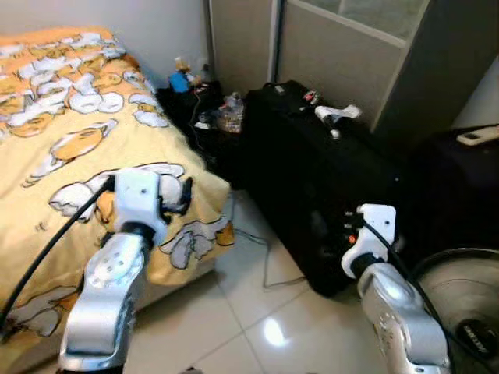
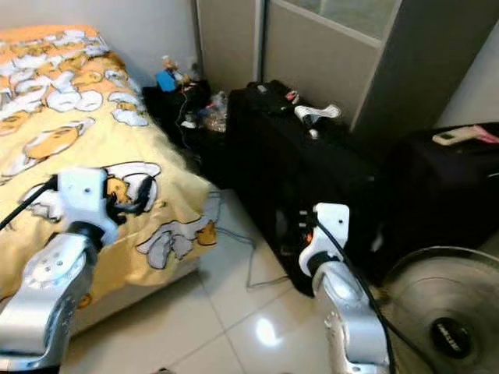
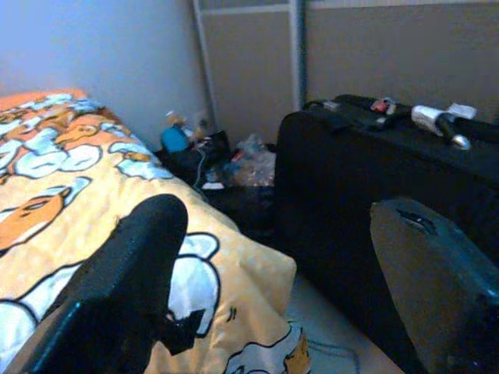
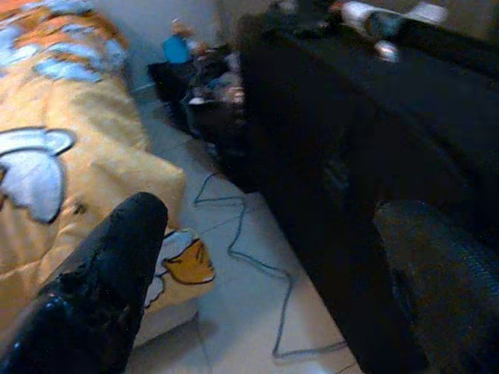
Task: Clean up the room
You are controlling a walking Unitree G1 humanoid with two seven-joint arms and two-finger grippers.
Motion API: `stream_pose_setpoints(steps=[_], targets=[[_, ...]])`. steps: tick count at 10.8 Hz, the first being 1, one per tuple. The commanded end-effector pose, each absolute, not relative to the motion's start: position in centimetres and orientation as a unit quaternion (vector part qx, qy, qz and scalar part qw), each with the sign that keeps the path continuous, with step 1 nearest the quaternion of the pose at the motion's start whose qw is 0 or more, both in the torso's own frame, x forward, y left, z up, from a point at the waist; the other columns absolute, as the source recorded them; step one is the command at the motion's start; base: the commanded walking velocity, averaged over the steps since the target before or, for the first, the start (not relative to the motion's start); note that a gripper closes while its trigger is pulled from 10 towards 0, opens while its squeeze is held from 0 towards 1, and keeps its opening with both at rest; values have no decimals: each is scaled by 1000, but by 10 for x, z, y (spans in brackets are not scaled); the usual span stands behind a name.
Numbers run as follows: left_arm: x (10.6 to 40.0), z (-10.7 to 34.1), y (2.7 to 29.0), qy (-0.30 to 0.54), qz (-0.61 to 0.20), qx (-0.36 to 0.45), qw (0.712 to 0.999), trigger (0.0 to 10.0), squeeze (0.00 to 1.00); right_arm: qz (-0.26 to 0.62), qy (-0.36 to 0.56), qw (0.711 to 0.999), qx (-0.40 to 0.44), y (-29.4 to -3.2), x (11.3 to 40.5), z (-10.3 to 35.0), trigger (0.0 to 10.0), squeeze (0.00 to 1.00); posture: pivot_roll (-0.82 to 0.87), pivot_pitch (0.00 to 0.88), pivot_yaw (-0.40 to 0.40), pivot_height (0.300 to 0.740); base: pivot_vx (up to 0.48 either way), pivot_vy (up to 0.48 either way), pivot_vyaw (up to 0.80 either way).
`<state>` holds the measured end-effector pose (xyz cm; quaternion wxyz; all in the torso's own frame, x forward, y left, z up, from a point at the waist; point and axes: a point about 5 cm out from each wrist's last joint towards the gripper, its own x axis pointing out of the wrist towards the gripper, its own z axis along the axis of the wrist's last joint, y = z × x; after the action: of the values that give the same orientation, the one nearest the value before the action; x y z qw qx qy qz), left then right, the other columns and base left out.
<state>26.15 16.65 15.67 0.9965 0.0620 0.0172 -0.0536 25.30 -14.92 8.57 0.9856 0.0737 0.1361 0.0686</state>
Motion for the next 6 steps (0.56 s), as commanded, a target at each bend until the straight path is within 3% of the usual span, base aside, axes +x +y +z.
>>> stream_pose_setpoints(steps=[1, 6], targets=[[261, 154, 169, 23, -47, 63, 997, 10000, 0, 95, 117, 986, 69, -142, 255, 92, 10000, 0, 9, 0, 31, 740, 289, 0, 800], [256, 149, 175, 28, -35, 64, 997, 10000, 0, 141, 105, 983, 56, -134, 257, 96, 10000, 0, 33, 0, -1, 740, 346, 0, 800]])
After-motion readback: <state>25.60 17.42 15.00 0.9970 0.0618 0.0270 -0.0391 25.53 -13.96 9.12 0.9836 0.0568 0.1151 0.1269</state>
